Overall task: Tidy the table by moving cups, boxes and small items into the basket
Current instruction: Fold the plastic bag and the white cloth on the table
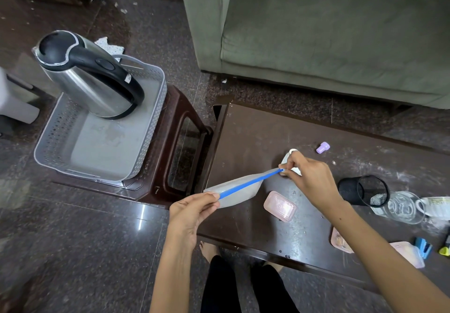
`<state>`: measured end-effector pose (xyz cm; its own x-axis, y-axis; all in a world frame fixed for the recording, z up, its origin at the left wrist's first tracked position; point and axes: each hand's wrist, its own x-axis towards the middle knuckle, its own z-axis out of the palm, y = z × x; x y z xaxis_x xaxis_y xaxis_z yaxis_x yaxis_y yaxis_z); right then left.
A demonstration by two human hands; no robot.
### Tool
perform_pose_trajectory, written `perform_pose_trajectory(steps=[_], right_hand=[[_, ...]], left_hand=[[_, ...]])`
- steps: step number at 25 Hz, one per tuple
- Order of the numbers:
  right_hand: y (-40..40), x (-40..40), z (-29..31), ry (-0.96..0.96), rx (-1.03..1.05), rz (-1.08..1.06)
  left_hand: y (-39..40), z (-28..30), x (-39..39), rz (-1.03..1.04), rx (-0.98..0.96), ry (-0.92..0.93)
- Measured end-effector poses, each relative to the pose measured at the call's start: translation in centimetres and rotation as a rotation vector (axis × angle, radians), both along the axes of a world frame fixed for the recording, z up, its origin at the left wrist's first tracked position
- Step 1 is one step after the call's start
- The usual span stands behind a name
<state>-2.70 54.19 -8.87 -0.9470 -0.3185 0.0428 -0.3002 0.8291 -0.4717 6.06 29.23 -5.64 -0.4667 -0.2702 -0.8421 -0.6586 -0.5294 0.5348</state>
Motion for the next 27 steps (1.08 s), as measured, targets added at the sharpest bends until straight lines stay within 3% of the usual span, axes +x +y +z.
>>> perform_pose_trajectory(steps=[3, 7, 10, 13, 17, 22, 27], right_hand=[[-0.2, 0.0, 0.2, 0.021, 0.004, -0.003], [-1.5, 0.5, 0.4, 0.026, 0.022, 0.020], [-1.7, 0.5, 0.4, -0.008, -0.007, 0.028], [-1.9, 0.5, 0.5, -0.019, -0.024, 0.024], [-2.0, 0.7, 1.4, 0.011, -0.021, 0.000], [-3.8, 2.3, 1.4, 0.264, 0.018, 0.245], [-4.9, 3.2, 0.8, 0.308, -0.034, 0.236]], left_hand=[[-0.2, -0.3, 0.4, -0.083, -0.104, 0.004], [0.2, -0.7, 0.9, -0.447, -0.747, 0.010], [1.8, 0.2, 0.0, -0.558, -1.067, 0.197], [2.8, -0.1, -1.5, -0.752, -1.208, 0.400], [2.5, -1.0, -2.8, -0.887, -1.047, 0.510], [2.3, -0.9, -3.4, -0.691, -0.635, 0.357], [2.5, -0.2, -3.4, -0.638, -0.349, 0.388]])
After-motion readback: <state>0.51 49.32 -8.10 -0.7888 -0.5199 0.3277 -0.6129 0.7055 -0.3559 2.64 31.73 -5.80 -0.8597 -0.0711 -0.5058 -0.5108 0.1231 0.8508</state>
